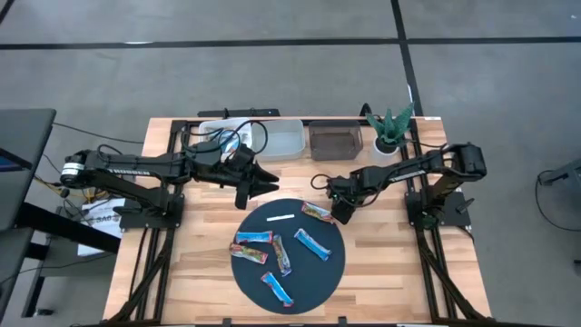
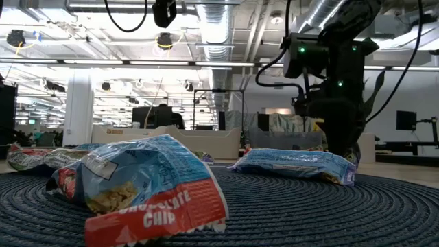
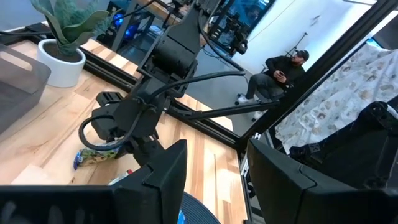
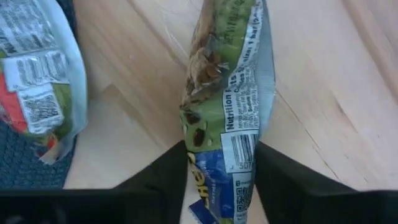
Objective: Pick and place Granola Bars by type
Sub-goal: Put the blue granola bar into the gray bin
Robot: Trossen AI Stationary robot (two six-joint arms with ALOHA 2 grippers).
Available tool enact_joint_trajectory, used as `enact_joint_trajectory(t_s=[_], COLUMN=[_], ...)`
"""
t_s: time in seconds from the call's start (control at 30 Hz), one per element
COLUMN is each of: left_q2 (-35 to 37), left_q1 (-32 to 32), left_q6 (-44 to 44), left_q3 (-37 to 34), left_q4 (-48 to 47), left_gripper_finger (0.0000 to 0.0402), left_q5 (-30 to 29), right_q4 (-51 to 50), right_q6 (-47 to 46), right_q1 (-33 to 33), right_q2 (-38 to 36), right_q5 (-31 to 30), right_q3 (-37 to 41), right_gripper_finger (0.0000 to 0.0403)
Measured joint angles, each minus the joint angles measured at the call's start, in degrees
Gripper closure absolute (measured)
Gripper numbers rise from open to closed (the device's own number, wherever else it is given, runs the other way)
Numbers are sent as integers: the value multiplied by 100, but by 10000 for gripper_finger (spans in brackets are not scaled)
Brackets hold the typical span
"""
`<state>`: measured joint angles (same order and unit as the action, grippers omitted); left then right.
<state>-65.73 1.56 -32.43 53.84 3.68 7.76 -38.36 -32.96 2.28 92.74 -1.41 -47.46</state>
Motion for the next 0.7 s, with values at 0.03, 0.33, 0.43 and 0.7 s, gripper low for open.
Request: enact_joint_trajectory(t_s=[0.03,0.33,0.43,0.7], left_q2=[0,2,4,-108], left_q1=[0,4,4,18], left_q6=[-2,-99,-316,-965], left_q3=[0,-2,-2,-7], left_q4=[-2,-37,-92,-588], left_gripper_finger=[242,242,242,242], left_q5=[-41,-289,-520,-1017], right_q4=[9,29,121,159], right_q6=[1,-1,-132,-305], right_q1=[0,4,5,316], right_q2=[-18,-109,-310,-1243], right_q5=[0,246,314,357], right_q3=[-1,-3,-2,-308], right_gripper_finger=[264,365,361,362])
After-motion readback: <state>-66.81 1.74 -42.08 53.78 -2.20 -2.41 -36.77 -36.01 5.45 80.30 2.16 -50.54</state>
